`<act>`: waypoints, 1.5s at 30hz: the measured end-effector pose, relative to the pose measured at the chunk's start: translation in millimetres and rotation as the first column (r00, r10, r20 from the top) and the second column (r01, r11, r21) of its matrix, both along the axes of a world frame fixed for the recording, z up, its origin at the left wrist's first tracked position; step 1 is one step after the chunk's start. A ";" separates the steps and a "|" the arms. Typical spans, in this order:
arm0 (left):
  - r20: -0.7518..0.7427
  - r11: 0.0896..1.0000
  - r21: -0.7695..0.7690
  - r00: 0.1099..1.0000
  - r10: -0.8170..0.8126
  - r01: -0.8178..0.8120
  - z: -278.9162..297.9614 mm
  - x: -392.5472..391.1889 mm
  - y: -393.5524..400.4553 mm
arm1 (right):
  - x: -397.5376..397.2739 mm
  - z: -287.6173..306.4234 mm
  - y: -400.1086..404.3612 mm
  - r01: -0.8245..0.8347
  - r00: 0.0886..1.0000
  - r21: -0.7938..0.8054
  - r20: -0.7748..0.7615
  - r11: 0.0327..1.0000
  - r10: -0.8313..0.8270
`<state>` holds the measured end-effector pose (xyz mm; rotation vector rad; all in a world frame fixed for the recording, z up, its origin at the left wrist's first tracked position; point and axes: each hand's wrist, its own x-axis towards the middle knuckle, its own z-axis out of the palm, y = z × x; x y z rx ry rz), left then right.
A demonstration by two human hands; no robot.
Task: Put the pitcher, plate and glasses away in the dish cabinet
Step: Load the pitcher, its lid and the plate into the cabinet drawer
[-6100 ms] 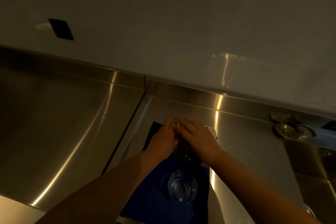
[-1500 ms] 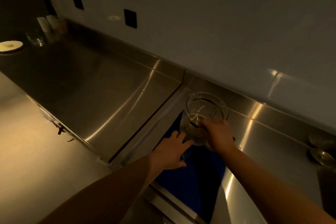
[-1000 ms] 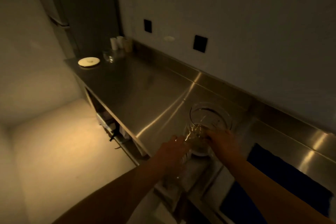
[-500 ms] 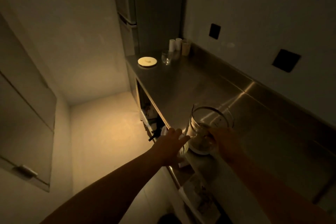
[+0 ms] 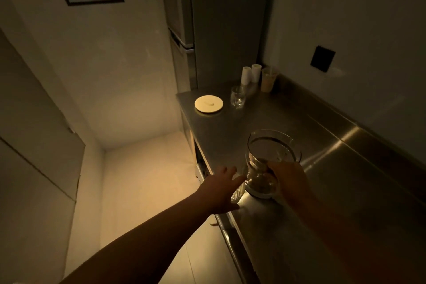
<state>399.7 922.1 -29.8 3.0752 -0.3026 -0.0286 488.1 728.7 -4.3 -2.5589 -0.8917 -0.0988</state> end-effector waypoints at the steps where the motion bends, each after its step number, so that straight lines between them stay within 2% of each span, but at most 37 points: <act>1: -0.002 1.000 0.000 1.000 0.005 -0.005 0.7 15.4 9.6 | 15.6 1.8 10.3 -0.009 1.000 -0.001 -0.010 1.000 0.009; 5: -0.007 0.999 -0.023 1.000 0.028 -0.028 -1.3 69.2 43.1 | 73.3 3.1 44.3 -0.019 0.999 -0.052 0.048 0.998 0.021; 13: -0.054 0.999 -0.035 0.998 -0.031 0.029 -14.0 162.5 87.9 | 159.3 -5.7 92.5 0.097 0.995 -0.162 -0.018 0.982 -0.101; 20: -0.070 0.987 -0.008 0.985 -0.160 0.160 -17.0 249.5 133.5 | 209.7 -11.7 143.3 0.239 0.971 -0.159 0.026 0.958 -0.238; 25: -0.106 0.961 -0.009 0.956 -0.275 0.276 -18.2 303.7 175.5 | 240.7 -15.2 180.3 0.396 0.918 -0.129 0.060 0.909 -0.392; 35: -0.127 0.890 -0.027 0.882 -0.454 0.455 -25.4 353.9 215.9 | 252.1 -19.3 209.9 0.557 0.825 -0.179 0.014 0.811 -0.564; 40: -0.123 0.886 -0.013 0.879 -0.461 0.463 -29.1 353.3 215.7 | 248.3 -19.3 217.6 0.612 0.789 -0.196 0.089 0.766 -0.608; 45: -0.098 0.882 0.026 0.879 -0.466 0.471 -30.4 343.1 221.1 | 216.6 -41.4 227.2 0.669 0.741 -0.058 0.125 0.741 -0.660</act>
